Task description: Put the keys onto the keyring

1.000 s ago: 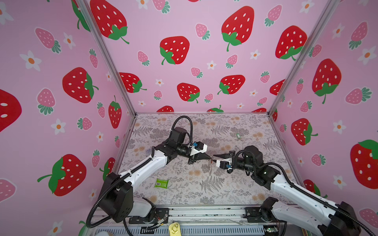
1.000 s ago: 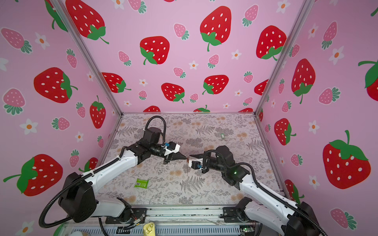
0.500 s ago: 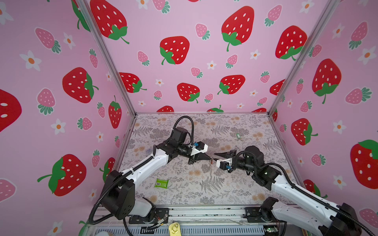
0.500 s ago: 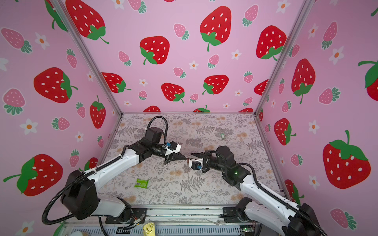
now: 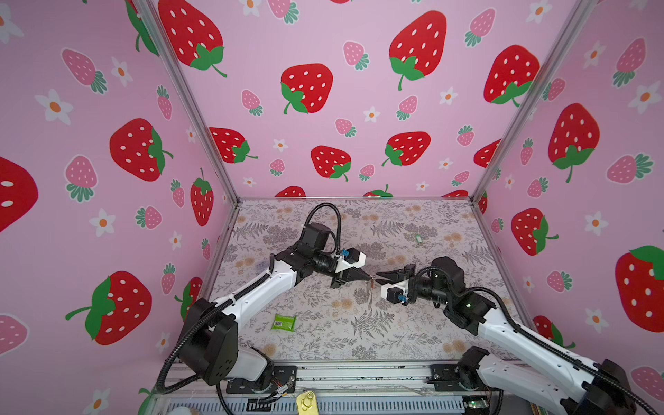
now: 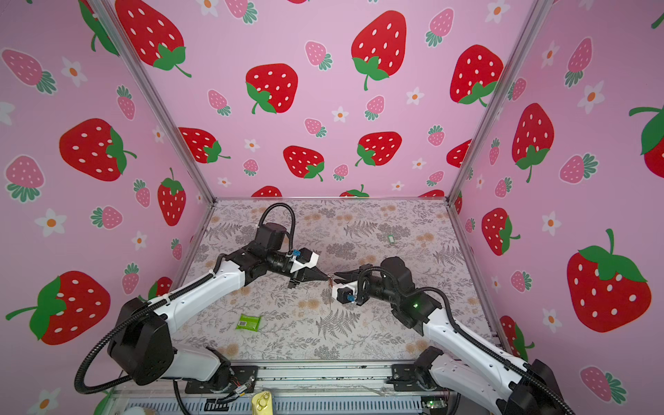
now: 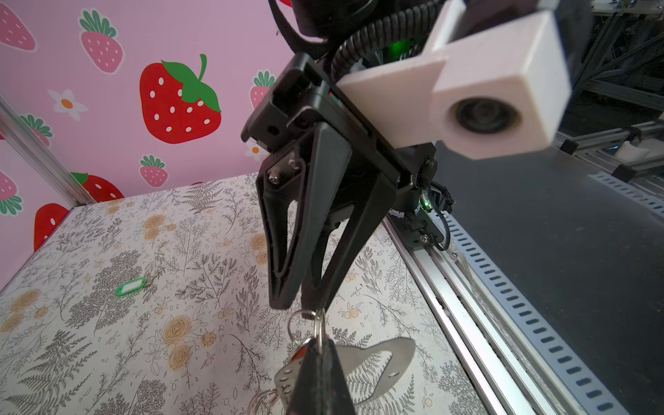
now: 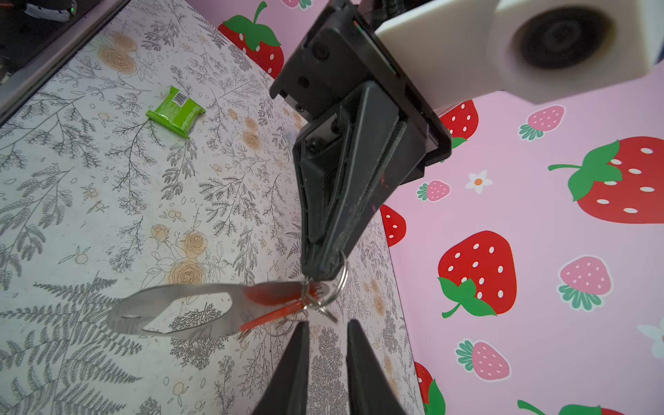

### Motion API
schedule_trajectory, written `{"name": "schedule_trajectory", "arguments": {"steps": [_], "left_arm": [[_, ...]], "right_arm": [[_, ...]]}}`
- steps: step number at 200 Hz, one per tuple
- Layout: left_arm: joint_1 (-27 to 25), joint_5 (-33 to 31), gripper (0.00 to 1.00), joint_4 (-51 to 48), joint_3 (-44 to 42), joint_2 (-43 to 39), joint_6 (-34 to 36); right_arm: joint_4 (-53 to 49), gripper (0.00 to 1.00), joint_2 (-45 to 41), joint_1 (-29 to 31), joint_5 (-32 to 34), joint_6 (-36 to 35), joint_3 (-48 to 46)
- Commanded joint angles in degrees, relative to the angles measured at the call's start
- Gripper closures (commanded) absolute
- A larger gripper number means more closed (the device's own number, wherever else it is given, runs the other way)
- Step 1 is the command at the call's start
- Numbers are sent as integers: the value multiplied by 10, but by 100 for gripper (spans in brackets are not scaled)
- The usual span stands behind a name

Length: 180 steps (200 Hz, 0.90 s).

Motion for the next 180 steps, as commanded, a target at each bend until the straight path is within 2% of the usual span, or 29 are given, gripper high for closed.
{"name": "schedule_trajectory", "arguments": {"steps": [1,53,92,138,180], "left_arm": [[1,10,100,-9,29,1,15],[1,12,100,-12,36,8,15],[0,18,100,-22,43,16,19],[-1,18,100,-32,46,19,24],[-1,16,100,-36,47,17,25]], "right_arm": [[-18,81,0,3,-13,-21,17],[-20,84,0,4,0,-29,16],[1,74,3,4,11,-31,21],[13,71,13,3,2,-31,27],[-3,78,20,4,-20,-38,32]]}}
